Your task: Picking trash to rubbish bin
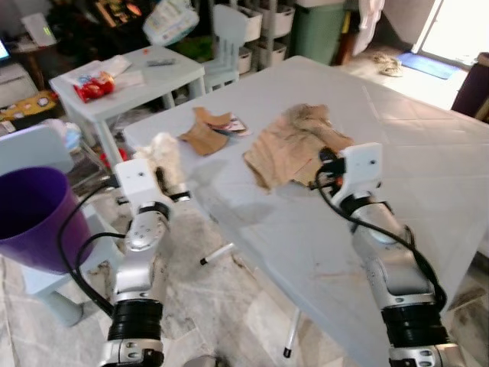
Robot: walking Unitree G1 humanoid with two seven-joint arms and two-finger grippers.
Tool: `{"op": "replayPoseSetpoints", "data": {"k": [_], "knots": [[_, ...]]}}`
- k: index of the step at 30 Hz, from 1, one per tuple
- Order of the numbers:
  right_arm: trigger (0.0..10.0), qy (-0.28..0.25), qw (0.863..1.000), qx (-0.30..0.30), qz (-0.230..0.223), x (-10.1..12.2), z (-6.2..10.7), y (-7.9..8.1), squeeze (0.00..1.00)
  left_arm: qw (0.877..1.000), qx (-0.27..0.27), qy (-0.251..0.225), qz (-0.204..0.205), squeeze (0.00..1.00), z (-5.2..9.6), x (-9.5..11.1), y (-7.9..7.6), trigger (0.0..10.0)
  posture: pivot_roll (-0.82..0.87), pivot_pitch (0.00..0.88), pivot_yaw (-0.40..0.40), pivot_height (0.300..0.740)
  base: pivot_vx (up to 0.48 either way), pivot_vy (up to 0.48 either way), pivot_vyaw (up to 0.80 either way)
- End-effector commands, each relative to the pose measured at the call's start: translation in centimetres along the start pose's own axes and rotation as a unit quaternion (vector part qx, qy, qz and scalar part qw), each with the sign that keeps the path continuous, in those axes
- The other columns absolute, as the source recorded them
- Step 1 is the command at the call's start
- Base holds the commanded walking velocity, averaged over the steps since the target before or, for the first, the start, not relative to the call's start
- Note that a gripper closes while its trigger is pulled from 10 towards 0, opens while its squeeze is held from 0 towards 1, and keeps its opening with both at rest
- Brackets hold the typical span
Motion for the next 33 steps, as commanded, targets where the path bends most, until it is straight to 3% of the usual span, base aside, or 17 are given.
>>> {"op": "replayPoseSetpoints", "data": {"k": [1,27,33], "knots": [[0.0,-0.008,1.000,0.007,-0.004,0.48,-0.23,0.44,0.00,1.000,0.003,-0.003,-0.004,0.00,-0.18,0.36,0.26,0.0,0.03,0.066,-0.013,0.740,0.000,0.435,0.00],[0.0,-0.009,1.000,0.006,-0.003,0.54,-0.27,0.48,0.00,1.000,0.002,0.001,-0.002,0.00,-0.32,0.39,0.20,0.0,0.03,0.068,-0.010,0.740,0.000,0.448,0.00],[0.0,-0.010,1.000,0.007,0.000,0.56,-0.25,0.56,0.00,1.000,0.001,0.000,-0.006,0.00,-0.38,0.41,0.18,0.0,0.03,0.065,-0.011,0.740,0.000,0.085,0.00]]}}
Point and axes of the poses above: a point about 5 cm out from each wrist's last joint towards the gripper, its own z axis pointing back from the gripper into the wrist, its own x axis along the axis of the wrist's last joint, y = z × x, the point moved 2 cm from there along -z, pointing out of the wrist towards the gripper, and after that the axes turned 10 degrees about z, right-handed, at the moved point
